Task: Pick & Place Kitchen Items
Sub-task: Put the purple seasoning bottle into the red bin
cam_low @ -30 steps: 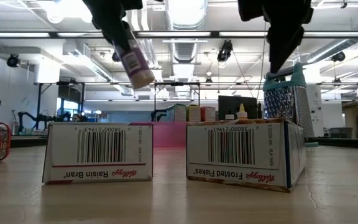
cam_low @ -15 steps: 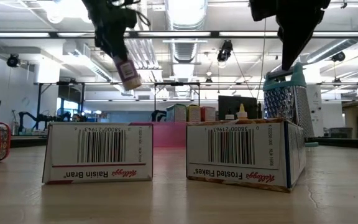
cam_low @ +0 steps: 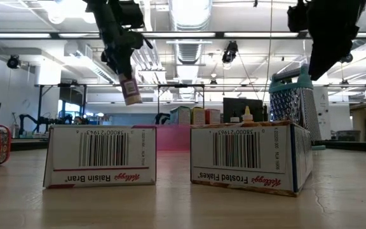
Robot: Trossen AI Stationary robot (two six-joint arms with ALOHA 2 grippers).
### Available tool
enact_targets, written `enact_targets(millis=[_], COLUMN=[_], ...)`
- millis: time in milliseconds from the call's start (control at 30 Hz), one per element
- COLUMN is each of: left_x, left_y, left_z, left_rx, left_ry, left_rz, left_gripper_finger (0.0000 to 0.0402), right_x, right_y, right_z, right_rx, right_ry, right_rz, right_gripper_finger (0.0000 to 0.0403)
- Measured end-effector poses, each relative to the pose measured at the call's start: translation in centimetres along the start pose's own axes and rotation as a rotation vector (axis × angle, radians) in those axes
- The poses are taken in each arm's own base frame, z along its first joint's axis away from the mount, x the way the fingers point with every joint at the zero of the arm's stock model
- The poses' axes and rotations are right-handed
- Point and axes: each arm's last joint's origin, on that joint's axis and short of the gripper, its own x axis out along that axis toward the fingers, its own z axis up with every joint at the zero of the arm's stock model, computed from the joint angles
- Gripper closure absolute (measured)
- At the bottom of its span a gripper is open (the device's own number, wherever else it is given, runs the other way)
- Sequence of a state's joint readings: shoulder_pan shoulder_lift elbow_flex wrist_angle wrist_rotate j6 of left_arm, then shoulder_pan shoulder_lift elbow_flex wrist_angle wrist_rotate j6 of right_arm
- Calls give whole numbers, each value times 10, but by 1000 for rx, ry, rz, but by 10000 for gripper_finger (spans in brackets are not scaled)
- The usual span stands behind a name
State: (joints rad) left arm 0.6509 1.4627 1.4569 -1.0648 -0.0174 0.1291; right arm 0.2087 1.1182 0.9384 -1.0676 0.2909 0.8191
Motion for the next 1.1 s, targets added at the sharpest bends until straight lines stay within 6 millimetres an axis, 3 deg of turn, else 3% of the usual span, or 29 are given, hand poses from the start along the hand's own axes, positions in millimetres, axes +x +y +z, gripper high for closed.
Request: enact_targets(millis=[233, 467, 800, 1100], left_x=[-6, 5, 47, 81], left_y=[22, 50, 76, 82], left_z=[27, 46, 51, 53], left_rx=[-44, -81, -90, -97], left_ry=[13, 100, 187, 248], left_rz=[27, 41, 45, 34], left_gripper_finger=[170, 170, 170, 170], right_x=[2, 6, 5, 5], right_y=[-21, -34, -37, -40], right_z=[-6, -9, -7, 0], right_rx=[51, 60, 23, 30], right_ry=[-82, -87, -117, -282], right_rz=[52, 27, -5, -183], right_gripper_finger=[222, 236, 263, 292])
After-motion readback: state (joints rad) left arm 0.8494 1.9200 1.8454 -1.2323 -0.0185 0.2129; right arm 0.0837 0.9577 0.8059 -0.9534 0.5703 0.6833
